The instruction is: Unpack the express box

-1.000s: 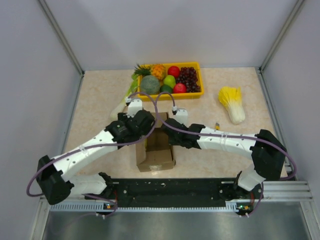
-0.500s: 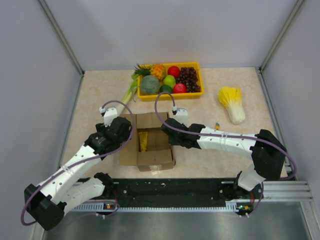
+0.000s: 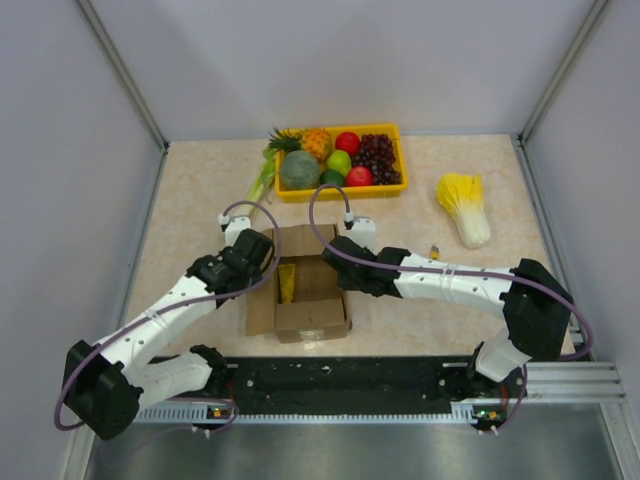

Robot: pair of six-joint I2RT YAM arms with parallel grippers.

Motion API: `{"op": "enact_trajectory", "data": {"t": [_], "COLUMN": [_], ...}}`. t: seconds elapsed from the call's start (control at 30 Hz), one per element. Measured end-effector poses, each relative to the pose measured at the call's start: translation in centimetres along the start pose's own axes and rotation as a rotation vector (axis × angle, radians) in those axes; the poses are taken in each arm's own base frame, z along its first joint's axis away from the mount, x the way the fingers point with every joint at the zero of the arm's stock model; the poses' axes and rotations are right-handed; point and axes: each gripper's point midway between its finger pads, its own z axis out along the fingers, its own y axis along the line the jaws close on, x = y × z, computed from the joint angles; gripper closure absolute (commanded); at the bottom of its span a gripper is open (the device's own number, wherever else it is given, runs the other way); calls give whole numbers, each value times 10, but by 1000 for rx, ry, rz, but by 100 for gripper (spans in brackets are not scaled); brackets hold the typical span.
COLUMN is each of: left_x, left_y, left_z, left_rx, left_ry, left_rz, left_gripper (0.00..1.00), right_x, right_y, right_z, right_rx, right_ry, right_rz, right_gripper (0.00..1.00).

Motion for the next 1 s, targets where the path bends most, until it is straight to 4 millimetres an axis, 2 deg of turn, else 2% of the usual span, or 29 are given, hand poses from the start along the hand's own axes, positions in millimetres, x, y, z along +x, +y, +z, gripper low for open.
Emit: {"op": "enact_trajectory", "data": {"t": [0.07,0.13,0.17,0.27,0.3,0.4,0.5,0.6,0.77,0.83,0.93,1.0], "left_x": [1,1,1,-2,-4,-8,-9,-7,6,13,22,28], "left_y": [-5,-10,-14,-25,-29,-36,-42,-46,-52,-55,-60,-62], "left_z": [1,0,0,-3,-5,-12,-17,-17,-10,-6,0,5], "left_rx": [22,47,64,123,147,219,267,284,308,313,319,315], "left_ry": [10,15,16,10,-1,-31,-37,-26,22,49,91,118], "left_rz": [-1,-7,-14,-48,-65,-115,-134,-133,-118,-109,-93,-81], "left_gripper": [90,83,73,60,51,42,39,39,48,52,64,77], "right_x": [0,0,0,0,0,0,0,1,1,1,2,3], "right_y": [0,0,0,0,0,-1,-1,0,0,1,3,4], "right_z": [0,0,0,0,0,0,0,0,0,0,-1,-1], "right_rx": [0,0,0,0,1,2,2,1,-1,-4,-18,-26], "right_ry": [0,1,0,0,1,2,2,3,5,8,15,21], "right_rz": [0,0,0,-1,-1,-2,-2,-2,-2,-7,-18,-28], "right_gripper": [100,100,100,100,100,100,100,100,98,94,93,94]}}
